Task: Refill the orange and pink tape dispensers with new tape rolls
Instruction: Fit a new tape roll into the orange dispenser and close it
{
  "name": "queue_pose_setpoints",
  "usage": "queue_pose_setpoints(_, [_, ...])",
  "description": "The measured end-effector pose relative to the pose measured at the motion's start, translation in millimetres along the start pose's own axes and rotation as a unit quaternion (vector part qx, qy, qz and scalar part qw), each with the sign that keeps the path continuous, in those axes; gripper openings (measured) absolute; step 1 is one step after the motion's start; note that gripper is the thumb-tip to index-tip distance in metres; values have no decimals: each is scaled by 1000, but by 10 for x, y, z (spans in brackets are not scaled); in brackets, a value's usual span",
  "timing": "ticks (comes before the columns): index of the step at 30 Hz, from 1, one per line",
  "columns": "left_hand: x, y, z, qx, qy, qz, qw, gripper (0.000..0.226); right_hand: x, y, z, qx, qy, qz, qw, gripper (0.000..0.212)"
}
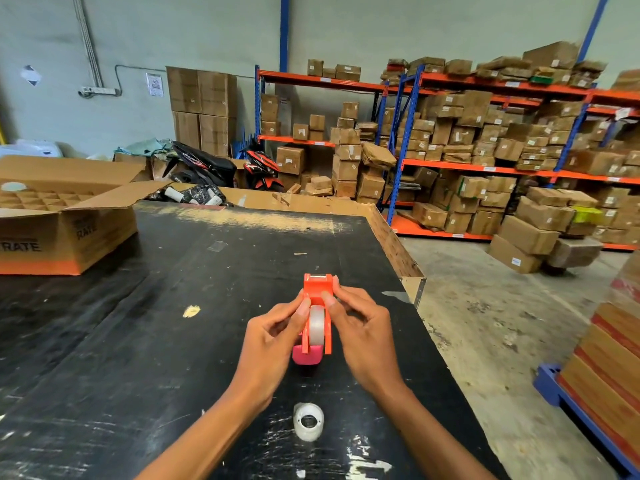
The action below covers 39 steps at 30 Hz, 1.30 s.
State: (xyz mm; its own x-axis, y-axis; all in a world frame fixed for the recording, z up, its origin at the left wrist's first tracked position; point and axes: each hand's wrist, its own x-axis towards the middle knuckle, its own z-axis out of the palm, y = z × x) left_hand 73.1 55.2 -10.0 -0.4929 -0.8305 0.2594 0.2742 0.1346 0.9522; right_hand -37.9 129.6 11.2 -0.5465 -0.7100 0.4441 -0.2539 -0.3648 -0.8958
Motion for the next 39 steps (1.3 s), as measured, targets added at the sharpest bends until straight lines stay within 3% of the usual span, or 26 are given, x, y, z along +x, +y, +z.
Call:
queue_pose_setpoints(8, [37,25,18,8,8,-5,1000,49,64,-13,-120,-39,-40,52,997,38])
queue_pose_setpoints(12, [2,-18,20,10,19,-12,1000,44,-5,29,-130,-114,-9,-13,993,22])
queue_pose_setpoints(18, [-19,-33,-2,21,32,-27,999,34,23,-2,-177,-178,-127,18,976,26])
queue_pose_setpoints(22, [-48,-37,-18,28,26,-34,999,28,61,-49,-196,-156,-143,12,977,14])
queue_pose_setpoints(28, [-84,-44,-57,36,-2,-31,999,43,148,-185,-195,-146,-112,-14,983,3])
queue_pose_setpoints(31, [-122,-17,-57,31,-10,-38,999,46,233,-237,-219,-156,-74,-31,985,9])
queue_pose_setpoints(39, [-196,22,-34,38,-49,-51,997,48,305,-225,-218,-181,-77,4,981,11])
